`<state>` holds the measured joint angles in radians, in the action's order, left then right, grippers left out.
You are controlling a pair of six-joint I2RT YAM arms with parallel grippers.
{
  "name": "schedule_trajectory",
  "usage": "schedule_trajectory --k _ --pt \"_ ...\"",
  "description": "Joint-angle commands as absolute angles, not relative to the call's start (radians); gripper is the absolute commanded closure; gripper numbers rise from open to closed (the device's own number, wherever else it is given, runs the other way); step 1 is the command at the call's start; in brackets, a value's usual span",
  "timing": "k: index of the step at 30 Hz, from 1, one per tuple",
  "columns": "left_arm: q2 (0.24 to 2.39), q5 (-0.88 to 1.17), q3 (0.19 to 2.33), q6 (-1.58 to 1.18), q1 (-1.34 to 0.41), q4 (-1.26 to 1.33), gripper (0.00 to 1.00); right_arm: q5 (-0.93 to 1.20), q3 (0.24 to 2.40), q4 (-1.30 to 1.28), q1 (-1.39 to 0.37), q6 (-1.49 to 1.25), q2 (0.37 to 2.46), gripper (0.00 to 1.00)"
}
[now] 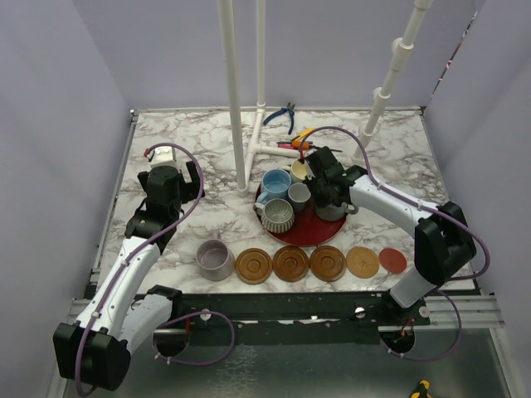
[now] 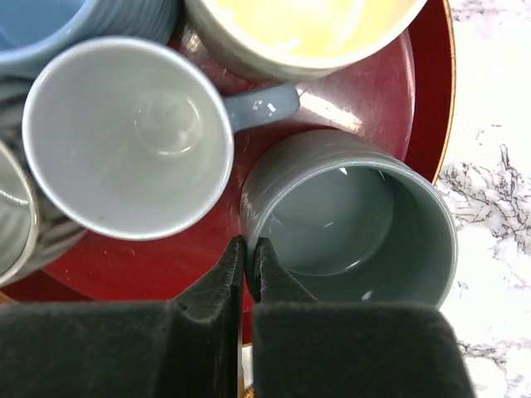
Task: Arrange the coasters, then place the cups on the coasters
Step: Pick up the cup from the tray.
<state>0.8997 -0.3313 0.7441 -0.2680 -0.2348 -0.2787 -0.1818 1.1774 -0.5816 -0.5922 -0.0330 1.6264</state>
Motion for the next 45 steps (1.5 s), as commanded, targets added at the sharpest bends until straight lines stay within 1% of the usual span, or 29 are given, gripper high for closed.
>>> schedule_trajectory --k 1,2,4,5,6,9,11,13,16,18,22,23,24,25,29,38,45 --pt "0.903 -0.302 0.747 -0.263 -0.228 -0.278 0.01 -0.179 1.142 -0.615 -0.611 0.013 1.564 0.9" --pt "0.904 -0.3 0.746 -0.262 -0.228 -0.279 0.01 -0.169 1.134 -0.62 -0.615 0.005 1.557 0.83" --pt "0.903 -0.297 0.746 -0.264 -0.228 -0.279 0.01 -0.167 1.129 -0.633 -0.625 -0.046 1.536 0.64" --pt "0.904 -0.295 0.746 -0.265 -0.227 -0.279 0.01 -0.162 1.13 -0.641 -0.628 -0.069 1.521 0.61" --pt "0.904 -0.294 0.746 -0.264 -0.227 -0.279 0.01 -0.159 1.133 -0.648 -0.63 -0.093 1.504 0.53" --pt "0.904 -0.286 0.747 -0.265 -0.227 -0.279 0.01 -0.113 1.141 -0.649 -0.633 -0.188 1.443 0.45" --pt "0.904 -0.282 0.747 -0.265 -0.228 -0.279 0.01 -0.095 1.14 -0.644 -0.636 -0.258 1.404 0.44" --pt "0.901 -0.28 0.747 -0.266 -0.228 -0.279 0.01 -0.199 1.152 -0.677 -0.637 -0.4 1.372 0.42" --pt "0.895 -0.276 0.747 -0.267 -0.228 -0.277 0.01 -0.381 1.208 -0.824 -0.636 -0.687 1.365 0.42" --pt "0.892 -0.274 0.748 -0.267 -0.228 -0.278 0.01 -0.401 1.229 -0.875 -0.636 -0.812 1.363 0.43" --pt "0.883 -0.269 0.747 -0.267 -0.228 -0.279 0.01 -0.415 1.195 -0.85 -0.636 -0.977 1.348 0.41" --pt "0.881 -0.27 0.746 -0.268 -0.227 -0.279 0.01 -0.433 1.184 -0.847 -0.636 -1.004 1.347 0.4" --pt "0.878 -0.27 0.746 -0.267 -0.228 -0.279 0.01 -0.455 1.176 -0.856 -0.635 -1.049 1.347 0.33" --pt "0.876 -0.269 0.746 -0.267 -0.228 -0.279 0.01 -0.476 1.17 -0.862 -0.633 -1.081 1.347 0.29" --pt "0.868 -0.264 0.746 -0.266 -0.227 -0.278 0.01 -0.47 1.137 -0.806 -0.607 -1.103 1.36 0.22" --pt "0.859 -0.267 0.744 -0.267 -0.227 -0.279 0.01 -0.402 1.033 -0.7 -0.509 -1.155 1.37 0.22" --pt "0.85 -0.267 0.742 -0.267 -0.228 -0.278 0.01 -0.395 1.045 -0.667 -0.495 -1.149 1.419 0.21"
